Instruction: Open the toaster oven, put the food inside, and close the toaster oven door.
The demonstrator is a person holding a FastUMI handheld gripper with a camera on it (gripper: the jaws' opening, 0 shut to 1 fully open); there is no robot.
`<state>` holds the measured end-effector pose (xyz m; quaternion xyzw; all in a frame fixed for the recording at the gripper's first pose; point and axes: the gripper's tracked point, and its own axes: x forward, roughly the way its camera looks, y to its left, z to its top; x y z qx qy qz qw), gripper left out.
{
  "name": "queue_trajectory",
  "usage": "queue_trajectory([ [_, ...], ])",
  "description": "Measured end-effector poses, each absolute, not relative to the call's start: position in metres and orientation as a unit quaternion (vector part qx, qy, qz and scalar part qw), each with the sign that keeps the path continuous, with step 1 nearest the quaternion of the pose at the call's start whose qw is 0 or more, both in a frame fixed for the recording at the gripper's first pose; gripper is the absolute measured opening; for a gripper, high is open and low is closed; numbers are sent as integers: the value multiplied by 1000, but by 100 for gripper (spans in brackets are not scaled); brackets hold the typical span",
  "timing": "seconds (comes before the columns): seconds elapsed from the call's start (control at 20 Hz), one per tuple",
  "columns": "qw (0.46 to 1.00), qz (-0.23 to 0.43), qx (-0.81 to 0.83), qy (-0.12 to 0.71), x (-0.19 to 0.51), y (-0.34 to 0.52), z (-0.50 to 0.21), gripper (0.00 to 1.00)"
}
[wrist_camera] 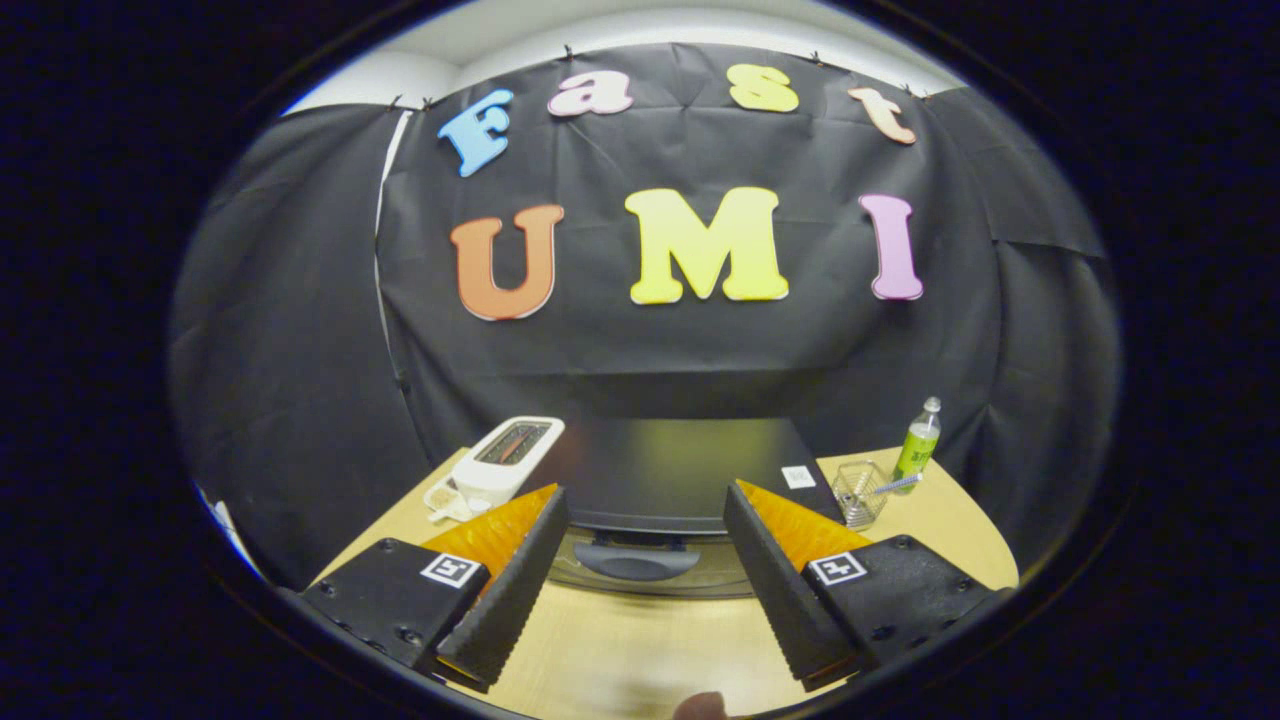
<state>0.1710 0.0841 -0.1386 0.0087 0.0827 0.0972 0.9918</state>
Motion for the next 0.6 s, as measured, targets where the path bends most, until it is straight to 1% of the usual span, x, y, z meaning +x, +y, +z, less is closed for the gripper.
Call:
queue_trajectory([
  [0.2, 993, 108, 25, 36, 139, 84, -90, 100],
  [0.4, 989, 138, 38, 26, 97, 95, -60, 100],
  [0.6, 992, 123, 26, -5, 51, 91, -31, 100],
])
